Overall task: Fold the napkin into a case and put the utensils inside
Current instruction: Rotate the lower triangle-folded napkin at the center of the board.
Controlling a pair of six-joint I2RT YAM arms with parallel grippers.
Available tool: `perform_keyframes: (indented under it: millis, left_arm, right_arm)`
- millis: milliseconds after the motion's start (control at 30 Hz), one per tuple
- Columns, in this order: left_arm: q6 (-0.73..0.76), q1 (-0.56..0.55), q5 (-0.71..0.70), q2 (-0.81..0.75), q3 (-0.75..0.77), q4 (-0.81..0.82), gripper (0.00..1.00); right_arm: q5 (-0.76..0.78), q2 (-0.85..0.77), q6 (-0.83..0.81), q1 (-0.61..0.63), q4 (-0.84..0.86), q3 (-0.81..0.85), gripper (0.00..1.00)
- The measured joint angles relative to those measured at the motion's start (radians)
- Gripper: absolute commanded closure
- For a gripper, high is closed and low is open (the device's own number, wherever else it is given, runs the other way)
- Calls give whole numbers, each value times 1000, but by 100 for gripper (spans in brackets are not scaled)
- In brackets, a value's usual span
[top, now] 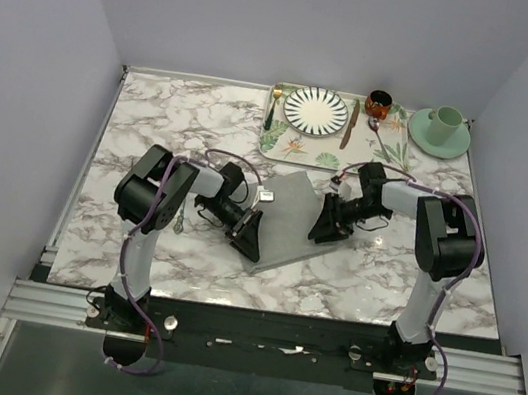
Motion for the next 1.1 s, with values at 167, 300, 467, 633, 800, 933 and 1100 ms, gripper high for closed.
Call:
perform_keyframes:
  millis: [167, 300, 467, 633, 800, 933, 1100]
  left_arm:
    - [-64, -34, -42, -19, -6, 22, 53]
    - [-81, -192, -154, -90, -1, 32, 52]
    - [-45, -277, -259, -143, 37, -13, 52]
    - [135, -156, -441, -206, 175, -120, 53]
    - [319, -70, -641, -251, 201, -151, 55]
    - [386, -87, -714, -243, 166, -160, 56]
    - [422, -137, -768, -245, 98, -151, 57]
  right_arm:
    - [0, 20, 7, -2, -23, 19, 51]
    - [26, 32, -2, -1, -54, 60, 50]
    - [66, 18, -52, 3, -82, 107, 48]
    - [94, -133, -83, 3, -126, 70, 47]
    - [135, -252, -77, 2, -145, -11, 46]
    - [176, -197, -59, 1, -150, -49, 45]
    - [197, -81, -34, -12, -161, -23, 46]
